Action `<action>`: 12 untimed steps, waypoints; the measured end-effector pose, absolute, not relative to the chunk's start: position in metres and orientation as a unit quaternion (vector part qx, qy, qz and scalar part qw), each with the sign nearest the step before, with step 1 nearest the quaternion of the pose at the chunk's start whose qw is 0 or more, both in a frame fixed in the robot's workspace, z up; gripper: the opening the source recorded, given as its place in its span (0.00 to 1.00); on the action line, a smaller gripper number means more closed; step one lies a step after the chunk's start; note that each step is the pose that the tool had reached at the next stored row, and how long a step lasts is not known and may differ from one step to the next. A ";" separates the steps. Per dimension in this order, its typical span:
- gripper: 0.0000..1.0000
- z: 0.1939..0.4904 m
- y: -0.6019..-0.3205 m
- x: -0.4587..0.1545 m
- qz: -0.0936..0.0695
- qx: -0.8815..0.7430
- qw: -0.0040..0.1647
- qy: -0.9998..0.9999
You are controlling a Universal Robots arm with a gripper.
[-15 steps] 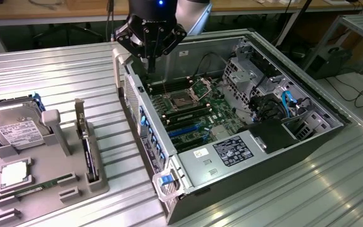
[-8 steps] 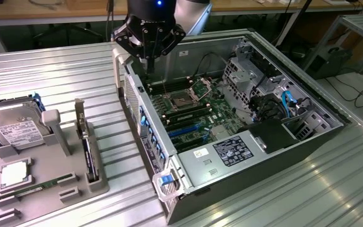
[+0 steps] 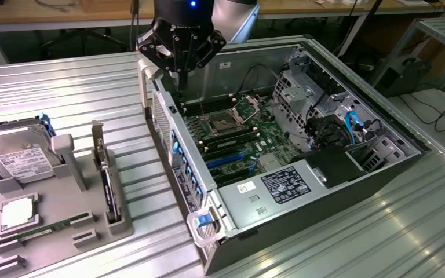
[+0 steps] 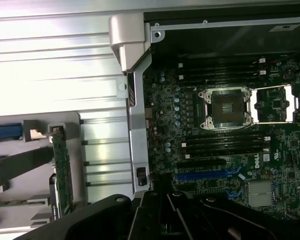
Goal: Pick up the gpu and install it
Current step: 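Reach for the gpu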
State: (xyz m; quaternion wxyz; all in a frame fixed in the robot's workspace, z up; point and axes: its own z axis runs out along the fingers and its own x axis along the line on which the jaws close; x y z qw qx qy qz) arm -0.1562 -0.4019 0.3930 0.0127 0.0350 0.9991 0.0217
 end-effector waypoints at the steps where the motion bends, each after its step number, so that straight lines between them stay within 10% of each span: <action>1: 0.11 0.393 -0.402 -0.157 0.022 0.035 0.013 0.999; 12: 0.11 0.393 -0.403 -0.161 0.022 0.035 0.013 0.999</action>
